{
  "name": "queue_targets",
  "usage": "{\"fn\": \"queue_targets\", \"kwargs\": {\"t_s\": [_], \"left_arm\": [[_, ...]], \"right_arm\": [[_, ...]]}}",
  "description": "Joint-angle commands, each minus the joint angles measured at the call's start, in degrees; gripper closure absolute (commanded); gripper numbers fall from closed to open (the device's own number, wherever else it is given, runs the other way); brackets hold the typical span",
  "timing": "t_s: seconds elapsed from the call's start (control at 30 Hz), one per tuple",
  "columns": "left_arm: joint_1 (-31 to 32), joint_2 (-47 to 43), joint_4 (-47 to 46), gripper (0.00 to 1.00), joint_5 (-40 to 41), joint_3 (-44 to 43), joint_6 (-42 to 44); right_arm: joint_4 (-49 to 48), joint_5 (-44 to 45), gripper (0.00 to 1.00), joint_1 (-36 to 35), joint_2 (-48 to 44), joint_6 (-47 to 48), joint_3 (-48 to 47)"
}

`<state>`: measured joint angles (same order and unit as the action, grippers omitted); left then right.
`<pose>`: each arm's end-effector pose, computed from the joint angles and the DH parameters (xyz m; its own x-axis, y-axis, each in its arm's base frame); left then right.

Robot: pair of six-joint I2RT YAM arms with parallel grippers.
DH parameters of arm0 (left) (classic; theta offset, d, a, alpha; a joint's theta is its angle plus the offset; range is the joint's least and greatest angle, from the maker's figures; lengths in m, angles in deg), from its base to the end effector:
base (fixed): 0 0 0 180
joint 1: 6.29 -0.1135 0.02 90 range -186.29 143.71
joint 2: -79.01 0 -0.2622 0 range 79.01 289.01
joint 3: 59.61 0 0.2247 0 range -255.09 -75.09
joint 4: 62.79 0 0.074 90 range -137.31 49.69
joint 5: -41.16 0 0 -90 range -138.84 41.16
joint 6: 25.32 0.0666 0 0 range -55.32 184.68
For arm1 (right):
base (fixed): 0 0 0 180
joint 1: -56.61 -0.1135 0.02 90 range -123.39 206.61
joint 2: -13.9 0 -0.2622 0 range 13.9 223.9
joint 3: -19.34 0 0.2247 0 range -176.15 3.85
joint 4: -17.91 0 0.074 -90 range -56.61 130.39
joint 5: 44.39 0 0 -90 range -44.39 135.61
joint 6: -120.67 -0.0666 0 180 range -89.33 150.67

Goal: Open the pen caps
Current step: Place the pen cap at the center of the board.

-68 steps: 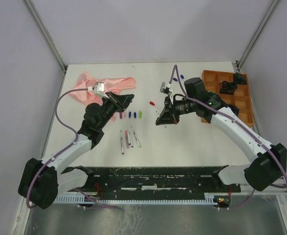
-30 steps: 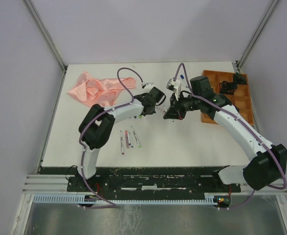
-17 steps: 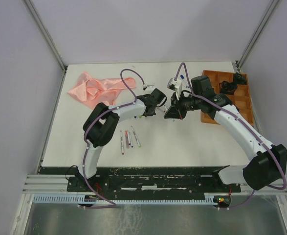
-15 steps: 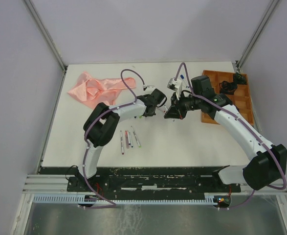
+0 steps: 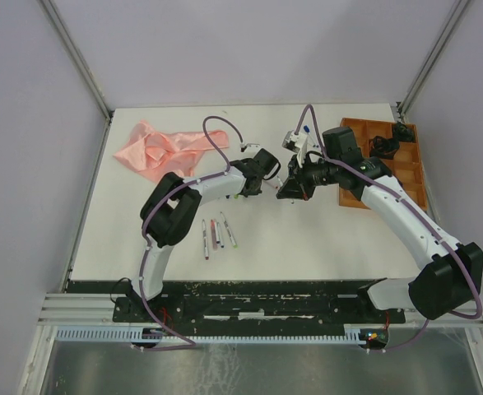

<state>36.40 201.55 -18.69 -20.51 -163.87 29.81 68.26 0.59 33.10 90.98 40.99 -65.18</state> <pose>0.3418 -0.2723 0.1465 -0.7831 0.0377 -0.6208 -0.0154 0.9967 0.0799 0.2314 0.1520 0.3157 -0.4786 -0.3463 -0.8069 -0.8566 0.3857 0.3426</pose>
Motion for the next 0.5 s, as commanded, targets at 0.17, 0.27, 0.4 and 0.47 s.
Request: {"fn": "queue_targets", "kwargs": {"t_s": [0.17, 0.27, 0.4, 0.47], "left_arm": [[-0.38, -2.49, 0.39, 0.68, -0.4, -1.85, 2.09], [-0.35, -4.96, 0.52, 0.68, -0.74, -1.41, 2.0], [-0.34, -9.37, 0.27, 0.67, -0.8, -0.09, 1.78], [-0.32, -12.28, -0.69, 0.67, -0.95, 1.6, 1.74]], "right_arm": [[-0.67, -2.11, 0.99, 0.32, -0.71, -0.39, -2.58], [-0.76, -2.99, 1.0, 0.3, -0.92, -0.48, -2.44], [-1.35, -4.59, 1.0, 0.34, -1.59, -0.53, -1.92], [-1.7, -5.55, 1.0, 0.33, -1.96, -0.49, -1.67]]}}
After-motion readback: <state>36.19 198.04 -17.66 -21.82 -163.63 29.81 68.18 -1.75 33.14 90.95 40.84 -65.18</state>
